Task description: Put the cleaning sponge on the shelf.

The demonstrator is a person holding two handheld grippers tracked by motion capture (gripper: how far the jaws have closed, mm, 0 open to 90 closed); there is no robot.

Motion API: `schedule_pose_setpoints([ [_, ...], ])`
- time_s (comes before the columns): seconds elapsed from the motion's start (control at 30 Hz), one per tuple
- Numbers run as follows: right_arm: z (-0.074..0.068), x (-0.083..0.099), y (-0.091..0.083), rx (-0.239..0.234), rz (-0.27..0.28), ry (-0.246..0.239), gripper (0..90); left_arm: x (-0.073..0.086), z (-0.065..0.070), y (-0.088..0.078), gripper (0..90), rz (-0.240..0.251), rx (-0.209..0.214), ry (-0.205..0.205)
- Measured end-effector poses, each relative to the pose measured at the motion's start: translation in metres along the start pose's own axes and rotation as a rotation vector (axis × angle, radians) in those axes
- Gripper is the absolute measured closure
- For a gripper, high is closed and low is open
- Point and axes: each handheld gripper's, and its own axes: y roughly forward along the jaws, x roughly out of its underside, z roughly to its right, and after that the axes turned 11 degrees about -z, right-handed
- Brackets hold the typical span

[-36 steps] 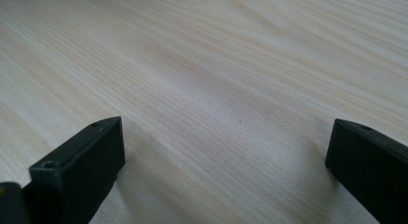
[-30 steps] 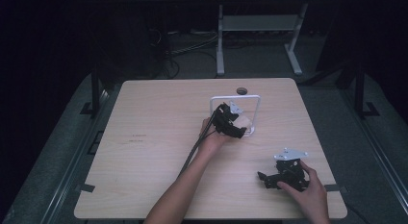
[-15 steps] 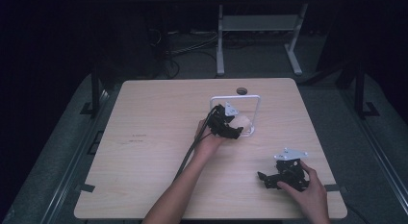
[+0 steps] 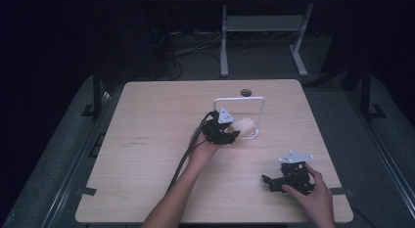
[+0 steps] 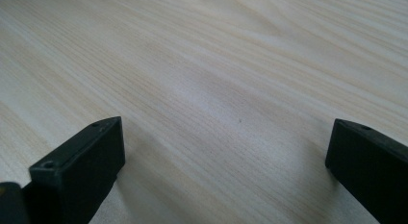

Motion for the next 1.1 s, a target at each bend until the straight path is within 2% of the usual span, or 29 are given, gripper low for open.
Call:
schedule_pose_setpoints([
  [0.1, 0.0, 0.0, 0.0, 0.001, 0.0, -0.001, 0.0, 0.003, 0.002, -0.003, 65.9, -0.01, 0.025, -0.005],
  [0.3, 0.0, 0.0, 0.0, -0.001, 0.001, -0.001, 0.0, 0.006, 0.005, -0.002, 88.1, -0.052, 0.119, -0.023],
  [0.33, 0.0, 0.0, 0.0, -0.002, 0.001, 0.0, 0.0, 0.006, 0.006, -0.001, 89.7, -0.06, 0.132, -0.021],
  [0.4, 0.0, 0.0, 0.0, -0.002, 0.0, -0.001, 0.0, 0.006, 0.008, 0.003, 89.8, -0.075, 0.162, -0.024],
  [0.73, 0.0, 0.0, 0.0, 0.0, 0.0, 0.0, 0.0, 0.0, 0.023, 0.028, 89.8, -0.114, 0.196, -0.01],
  [0.77, 0.0, 0.0, 0.0, -0.001, 0.001, 0.0, 0.0, -0.001, 0.023, 0.03, 89.8, -0.128, 0.197, 0.003],
  [0.93, 0.0, 0.0, 0.0, -0.001, 0.001, 0.0, 0.0, -0.002, 0.022, 0.04, 89.8, -0.141, 0.194, -0.002],
  [1.1, 0.0, 0.0, 0.0, 0.001, 0.0, -0.001, 0.0, 0.0, 0.017, 0.044, 89.7, -0.146, 0.174, -0.031],
])
